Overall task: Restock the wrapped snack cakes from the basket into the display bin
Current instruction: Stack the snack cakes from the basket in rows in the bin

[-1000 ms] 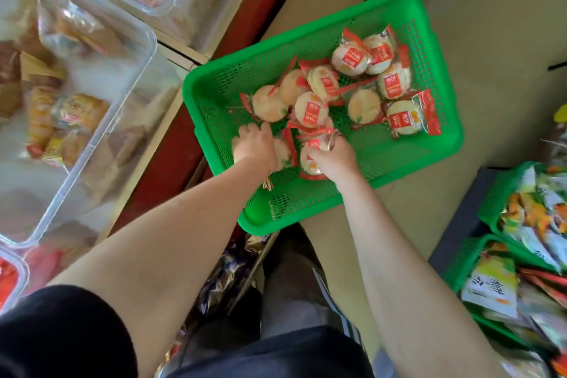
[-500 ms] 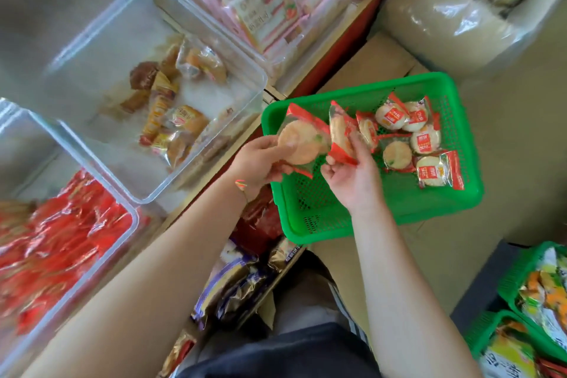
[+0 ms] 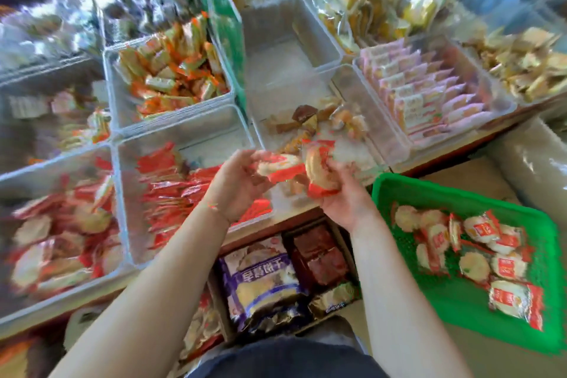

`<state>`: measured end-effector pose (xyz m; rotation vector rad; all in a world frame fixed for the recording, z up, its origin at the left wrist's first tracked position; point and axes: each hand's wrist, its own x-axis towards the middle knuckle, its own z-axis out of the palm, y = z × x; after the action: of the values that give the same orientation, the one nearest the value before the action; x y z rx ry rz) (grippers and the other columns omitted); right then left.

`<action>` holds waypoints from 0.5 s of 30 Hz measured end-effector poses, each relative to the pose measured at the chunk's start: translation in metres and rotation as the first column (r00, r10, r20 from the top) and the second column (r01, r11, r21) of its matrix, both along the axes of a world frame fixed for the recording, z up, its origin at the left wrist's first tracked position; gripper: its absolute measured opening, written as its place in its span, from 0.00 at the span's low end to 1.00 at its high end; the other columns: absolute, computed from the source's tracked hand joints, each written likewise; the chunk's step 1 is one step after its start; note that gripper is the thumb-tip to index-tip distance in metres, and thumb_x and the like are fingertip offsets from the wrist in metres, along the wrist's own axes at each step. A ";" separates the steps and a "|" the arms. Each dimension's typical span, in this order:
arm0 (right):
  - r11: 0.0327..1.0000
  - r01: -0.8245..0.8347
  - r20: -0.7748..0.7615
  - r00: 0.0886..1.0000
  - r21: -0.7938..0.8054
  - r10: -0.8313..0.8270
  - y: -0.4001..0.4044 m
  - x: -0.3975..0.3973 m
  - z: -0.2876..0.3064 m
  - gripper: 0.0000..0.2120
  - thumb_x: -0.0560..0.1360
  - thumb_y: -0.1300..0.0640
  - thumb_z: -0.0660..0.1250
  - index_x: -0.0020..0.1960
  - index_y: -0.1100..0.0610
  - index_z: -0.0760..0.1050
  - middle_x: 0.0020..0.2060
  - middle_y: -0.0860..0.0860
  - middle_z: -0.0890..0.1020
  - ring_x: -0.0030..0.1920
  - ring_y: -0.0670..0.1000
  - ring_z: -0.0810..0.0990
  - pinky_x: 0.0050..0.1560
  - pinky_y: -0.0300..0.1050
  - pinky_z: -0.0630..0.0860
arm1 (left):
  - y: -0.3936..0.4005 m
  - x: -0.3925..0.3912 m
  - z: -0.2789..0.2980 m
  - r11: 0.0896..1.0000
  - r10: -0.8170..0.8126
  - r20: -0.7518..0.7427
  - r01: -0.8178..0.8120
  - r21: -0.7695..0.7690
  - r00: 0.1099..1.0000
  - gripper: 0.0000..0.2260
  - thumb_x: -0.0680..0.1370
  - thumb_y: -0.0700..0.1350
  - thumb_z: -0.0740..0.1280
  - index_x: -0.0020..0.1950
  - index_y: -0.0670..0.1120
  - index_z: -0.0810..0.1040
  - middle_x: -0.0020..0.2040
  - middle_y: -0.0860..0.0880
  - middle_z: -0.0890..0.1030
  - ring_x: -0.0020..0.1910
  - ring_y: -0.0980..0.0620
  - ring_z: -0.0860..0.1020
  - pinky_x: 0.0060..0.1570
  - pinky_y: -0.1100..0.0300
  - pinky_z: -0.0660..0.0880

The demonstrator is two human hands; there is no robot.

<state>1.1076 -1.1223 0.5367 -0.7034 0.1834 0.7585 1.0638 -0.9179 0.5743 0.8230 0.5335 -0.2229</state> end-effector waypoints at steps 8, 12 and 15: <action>0.942 0.010 -0.076 0.996 -0.336 -0.038 0.085 -0.010 0.004 0.19 0.75 0.52 0.72 0.63 0.57 0.75 0.54 0.60 0.84 0.48 0.58 0.85 0.39 0.48 0.82 | 0.077 -0.020 -0.016 0.961 0.226 -0.121 -0.201 0.190 0.967 0.21 0.74 0.33 0.69 0.66 0.41 0.72 0.52 0.39 0.82 0.45 0.44 0.83 0.41 0.50 0.79; 0.926 -0.025 -0.069 0.998 -0.376 -0.002 0.113 -0.007 0.003 0.12 0.76 0.59 0.70 0.59 0.57 0.76 0.49 0.59 0.84 0.44 0.57 0.85 0.38 0.48 0.82 | 0.108 -0.027 -0.026 0.950 0.224 -0.108 -0.193 0.246 0.968 0.10 0.74 0.38 0.71 0.54 0.45 0.81 0.42 0.46 0.84 0.39 0.49 0.82 0.34 0.57 0.77; 0.885 0.020 0.017 1.000 -0.466 -0.014 0.129 0.000 -0.001 0.15 0.74 0.63 0.71 0.60 0.55 0.75 0.47 0.55 0.85 0.43 0.54 0.85 0.36 0.46 0.81 | 0.133 -0.027 -0.031 0.928 0.356 -0.147 -0.330 0.172 0.923 0.13 0.75 0.38 0.70 0.58 0.47 0.78 0.44 0.48 0.83 0.37 0.53 0.81 0.31 0.64 0.76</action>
<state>1.1077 -0.9929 0.5361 -1.1641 0.3676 0.6975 1.0369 -0.7846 0.5428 0.8391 0.8590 0.0700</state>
